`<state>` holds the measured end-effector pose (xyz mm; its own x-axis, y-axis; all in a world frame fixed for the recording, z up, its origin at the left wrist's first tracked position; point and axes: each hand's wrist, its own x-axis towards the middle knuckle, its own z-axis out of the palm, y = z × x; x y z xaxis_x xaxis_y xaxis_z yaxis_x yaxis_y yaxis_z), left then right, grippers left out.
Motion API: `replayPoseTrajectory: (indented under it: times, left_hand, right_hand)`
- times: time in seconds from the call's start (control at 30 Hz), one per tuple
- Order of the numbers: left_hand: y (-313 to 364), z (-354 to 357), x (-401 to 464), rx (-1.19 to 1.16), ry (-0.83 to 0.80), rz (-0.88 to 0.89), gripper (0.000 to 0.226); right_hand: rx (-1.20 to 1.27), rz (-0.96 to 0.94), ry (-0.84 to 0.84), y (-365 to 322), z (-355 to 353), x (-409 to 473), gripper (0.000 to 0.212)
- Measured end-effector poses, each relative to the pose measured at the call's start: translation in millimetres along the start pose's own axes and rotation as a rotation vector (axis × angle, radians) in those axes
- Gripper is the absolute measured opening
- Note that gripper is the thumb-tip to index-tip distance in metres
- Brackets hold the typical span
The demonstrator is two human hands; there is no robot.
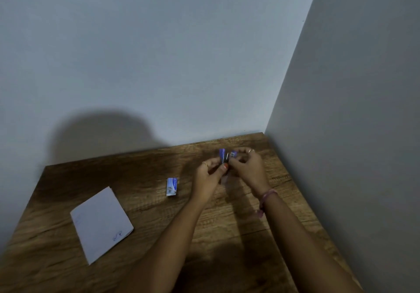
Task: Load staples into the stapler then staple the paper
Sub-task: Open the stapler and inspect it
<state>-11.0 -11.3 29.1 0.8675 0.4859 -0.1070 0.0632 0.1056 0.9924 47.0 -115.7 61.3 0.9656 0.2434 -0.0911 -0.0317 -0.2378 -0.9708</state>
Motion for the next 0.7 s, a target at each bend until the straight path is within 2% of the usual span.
replayPoseTrajectory:
  times: [0.13, 0.23, 0.3, 0.37, 0.47, 0.53, 0.57, 0.63, 0.7]
  left_hand:
    - [46.2, -1.6, -17.4, -0.173, 0.000, 0.180, 0.019]
    - [76.3, -6.6, -32.3, -0.384, 0.046, 0.248, 0.020]
    - [95.0, -14.5, -35.4, -0.664, 0.068, 0.241, 0.018]
    - [110.8, -22.8, -38.2, -0.935, 0.037, 0.186, 0.020]
    - [122.0, -29.3, -45.9, -1.136, -0.005, 0.093, 0.019]
    - [123.2, -32.2, -52.8, -1.181, -0.018, 0.059, 0.018]
    - [122.7, -34.9, -55.7, -1.183, -0.019, 0.056, 0.018]
    - [120.9, -40.0, -61.0, -1.147, -0.030, 0.071, 0.018]
    - [118.9, -43.0, -68.4, -1.085, -0.054, 0.087, 0.020]
  right_hand:
    - [0.358, -0.061, -0.078, -47.1, -12.8, -26.4, 0.022]
    - [0.496, -0.098, -0.024, -65.6, -21.6, -43.3, 0.022]
    - [0.633, -0.071, -0.018, -68.2, -26.2, -53.6, 0.023]
    - [0.828, 0.008, -0.102, -63.9, -23.3, -66.8, 0.025]
    - [0.952, 0.096, -0.200, -52.8, -11.4, -83.9, 0.029]
    - [0.823, 0.089, -0.242, -50.8, -9.0, -93.4, 0.032]
    - [0.664, 0.044, -0.236, -52.9, -10.8, -95.7, 0.032]
    - [0.301, -0.119, -0.160, -63.4, -17.1, -96.4, 0.032]
    - [0.116, -0.301, -0.111, -83.9, -20.9, -97.5, 0.029]
